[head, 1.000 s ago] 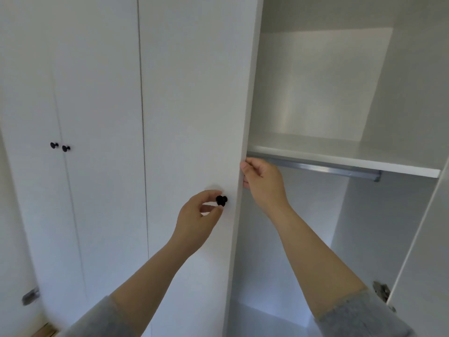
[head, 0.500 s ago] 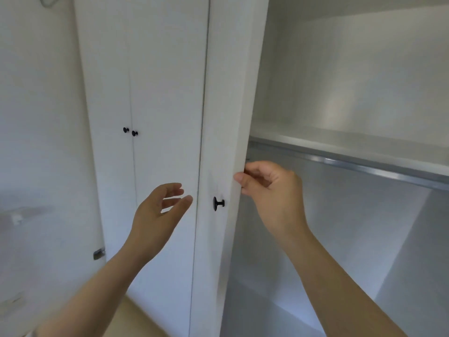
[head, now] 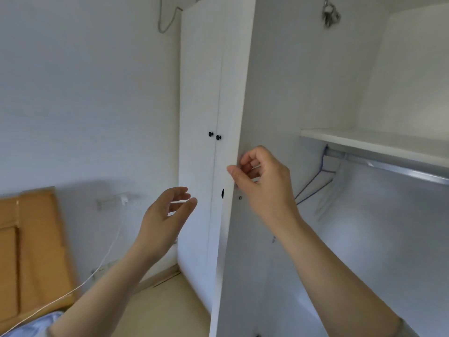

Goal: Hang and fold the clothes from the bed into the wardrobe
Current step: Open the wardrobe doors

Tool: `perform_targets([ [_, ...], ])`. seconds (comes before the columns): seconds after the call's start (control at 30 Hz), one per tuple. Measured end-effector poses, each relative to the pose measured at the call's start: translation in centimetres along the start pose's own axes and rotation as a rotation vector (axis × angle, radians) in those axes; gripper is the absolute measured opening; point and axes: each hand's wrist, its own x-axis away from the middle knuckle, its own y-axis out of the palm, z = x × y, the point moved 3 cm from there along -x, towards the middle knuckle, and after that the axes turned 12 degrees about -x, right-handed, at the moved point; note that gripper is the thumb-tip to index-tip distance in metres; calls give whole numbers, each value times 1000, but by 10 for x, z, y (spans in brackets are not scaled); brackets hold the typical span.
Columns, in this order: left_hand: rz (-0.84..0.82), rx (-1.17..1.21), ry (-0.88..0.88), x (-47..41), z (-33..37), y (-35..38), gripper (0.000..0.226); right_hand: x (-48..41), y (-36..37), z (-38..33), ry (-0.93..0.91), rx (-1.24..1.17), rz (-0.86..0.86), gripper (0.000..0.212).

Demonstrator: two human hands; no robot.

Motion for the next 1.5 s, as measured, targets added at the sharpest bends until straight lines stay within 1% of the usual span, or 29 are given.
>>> perform_targets([
  [0.13,31,-43,-28,-7,-25,-24,35,-22,46,15,-14,6,-7,19],
  [0.3,54,-76,-56,-19,-50,-50,39,-56,107,33,42,48,-47,18],
  [0.37,64,-74,-69,-23,-57,-57,39,-65,123,39,55,68,-21,20],
  [0.47,62,-94,-66,-30,-62,-61,42,-66,129,47,51,92,14,24],
  [0.73,55,-93,-34,-34,-46,-53,44,-64,127,41,49,105,-31,22],
  [0.83,67,-81,-26,-28,-37,-51,42,-65,122,36,92,102,-83,20],
  [0.93,75,-73,-15,-19,-25,-49,37,-63,111,30,175,29,-165,17],
  [1.0,83,-60,-1,-10,-14,-47,31,-54,97,28,226,-54,-224,21],
  [1.07,94,-30,20,-1,-2,-44,27,-42,77,27,246,-115,-241,28],
  [1.27,63,69,72,25,44,-15,26,8,-4,29,292,-175,-114,22],
  [1.5,-30,166,114,57,94,56,24,64,-108,31,372,-169,34,20],
])
